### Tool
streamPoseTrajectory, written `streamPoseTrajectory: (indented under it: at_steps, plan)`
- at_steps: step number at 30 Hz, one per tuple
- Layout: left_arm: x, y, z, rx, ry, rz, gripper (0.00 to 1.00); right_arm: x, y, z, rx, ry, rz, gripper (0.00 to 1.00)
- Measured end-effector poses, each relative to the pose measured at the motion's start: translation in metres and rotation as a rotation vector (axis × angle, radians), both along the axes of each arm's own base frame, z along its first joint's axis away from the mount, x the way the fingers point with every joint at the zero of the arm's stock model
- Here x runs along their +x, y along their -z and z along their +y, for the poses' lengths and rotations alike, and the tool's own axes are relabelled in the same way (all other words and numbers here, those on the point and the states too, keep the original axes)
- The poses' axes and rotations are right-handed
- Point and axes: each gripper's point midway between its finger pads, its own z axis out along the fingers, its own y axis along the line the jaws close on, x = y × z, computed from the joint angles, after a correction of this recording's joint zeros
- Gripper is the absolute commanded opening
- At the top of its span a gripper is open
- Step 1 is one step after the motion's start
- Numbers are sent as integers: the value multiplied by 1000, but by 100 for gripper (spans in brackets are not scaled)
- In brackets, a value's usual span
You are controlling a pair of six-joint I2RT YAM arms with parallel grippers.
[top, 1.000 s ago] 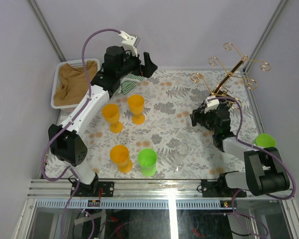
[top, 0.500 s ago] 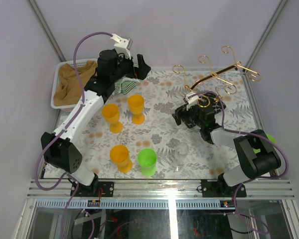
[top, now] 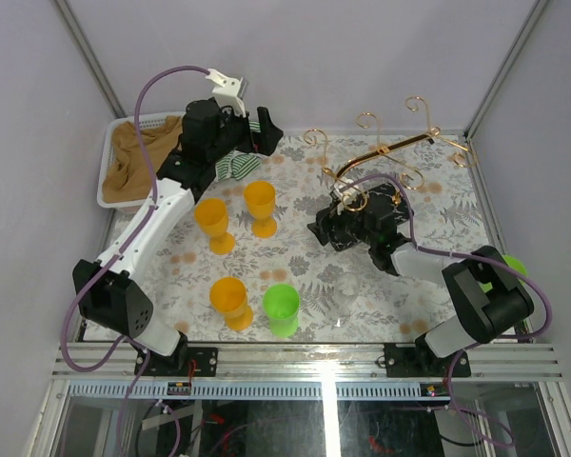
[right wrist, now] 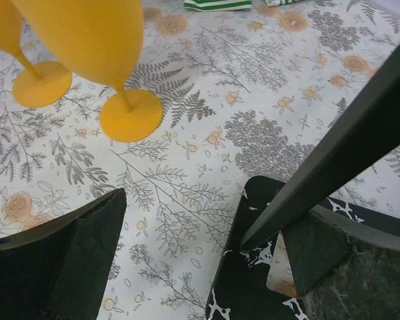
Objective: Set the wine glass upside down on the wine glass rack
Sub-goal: Move the wine rack to the center of the board.
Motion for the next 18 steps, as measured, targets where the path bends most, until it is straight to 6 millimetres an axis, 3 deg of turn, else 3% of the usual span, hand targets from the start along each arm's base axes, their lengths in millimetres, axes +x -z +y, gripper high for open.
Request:
streamPoseTrajectory:
  at_steps: [6, 18]
  plan:
    - [0, 0, 4, 2, -14, -1, 100, -8, 0, 13, -2, -36, -3, 100]
    - [0, -1, 5, 1, -19, -3, 100, -14, 5, 18, -47, -71, -30, 99]
